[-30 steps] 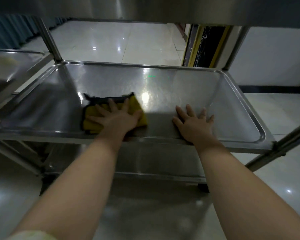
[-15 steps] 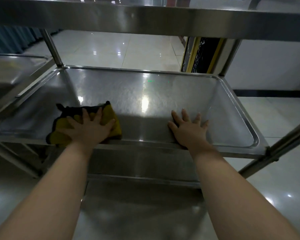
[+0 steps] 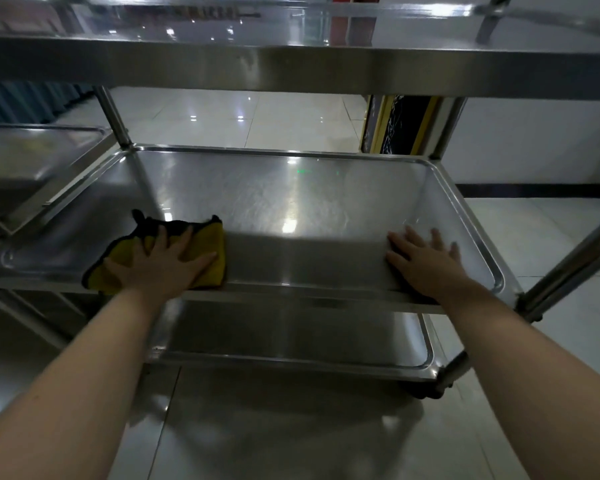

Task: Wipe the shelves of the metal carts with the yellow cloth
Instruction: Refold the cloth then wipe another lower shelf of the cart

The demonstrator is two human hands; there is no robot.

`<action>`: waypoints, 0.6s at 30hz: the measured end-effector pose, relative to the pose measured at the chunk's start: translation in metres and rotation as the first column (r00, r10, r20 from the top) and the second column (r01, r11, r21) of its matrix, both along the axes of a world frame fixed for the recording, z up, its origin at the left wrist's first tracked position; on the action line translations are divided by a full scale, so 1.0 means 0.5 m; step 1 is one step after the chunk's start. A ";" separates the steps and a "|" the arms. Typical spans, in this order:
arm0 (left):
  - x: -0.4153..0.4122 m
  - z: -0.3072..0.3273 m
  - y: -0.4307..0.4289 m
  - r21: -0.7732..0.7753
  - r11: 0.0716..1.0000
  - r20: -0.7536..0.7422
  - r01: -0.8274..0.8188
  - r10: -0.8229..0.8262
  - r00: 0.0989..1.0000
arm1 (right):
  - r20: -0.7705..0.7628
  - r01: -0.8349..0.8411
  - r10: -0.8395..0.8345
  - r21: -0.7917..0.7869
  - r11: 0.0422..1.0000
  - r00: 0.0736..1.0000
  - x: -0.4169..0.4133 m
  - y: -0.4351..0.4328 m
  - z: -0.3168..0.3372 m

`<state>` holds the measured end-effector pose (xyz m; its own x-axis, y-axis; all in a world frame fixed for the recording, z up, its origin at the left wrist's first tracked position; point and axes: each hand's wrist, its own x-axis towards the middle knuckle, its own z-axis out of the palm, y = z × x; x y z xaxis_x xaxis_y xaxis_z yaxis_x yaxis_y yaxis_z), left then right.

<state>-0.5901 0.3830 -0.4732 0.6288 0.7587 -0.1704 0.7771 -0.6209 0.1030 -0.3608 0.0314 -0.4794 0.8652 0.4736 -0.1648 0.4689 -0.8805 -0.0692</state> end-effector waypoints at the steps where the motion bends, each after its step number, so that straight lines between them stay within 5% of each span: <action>1: 0.017 -0.002 -0.008 -0.017 0.998 0.006 -0.064 0.064 0.998 | -0.004 0.022 -0.022 -0.012 1.000 1.000 0.001 -0.018 -0.006; 4: 0.133 -0.003 -0.121 -0.075 0.987 0.049 -0.140 0.144 0.988 | -0.017 0.052 -0.052 -0.009 0.999 0.998 -0.004 -0.021 -0.019; 9: 0.296 0.004 -0.438 -0.080 0.920 0.033 0.384 -0.383 0.923 | -0.007 0.042 -0.042 -0.008 0.999 0.999 0.005 -0.034 -0.018; 12: 0.266 -0.004 -0.433 -0.055 0.865 0.006 0.498 -0.499 0.867 | -0.028 0.032 -0.032 0.007 0.999 0.999 0.006 -0.051 -0.014; 15: 0.196 -0.006 -0.290 -0.027 0.901 0.030 0.433 -0.432 0.901 | -0.049 0.055 -0.053 0.052 0.997 0.997 0.001 -0.053 -0.011; 18: 0.115 -0.002 -0.139 -0.033 0.982 0.021 0.185 -0.185 0.983 | -0.042 0.062 -0.060 0.053 0.997 0.997 -0.007 -0.042 -0.011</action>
<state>-0.5324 0.3134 -0.4740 0.7609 0.6229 -0.1818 0.6470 -0.7496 0.1397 -0.3642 0.0106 -0.4851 0.8857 0.4295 -0.1760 0.4103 -0.9018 -0.1357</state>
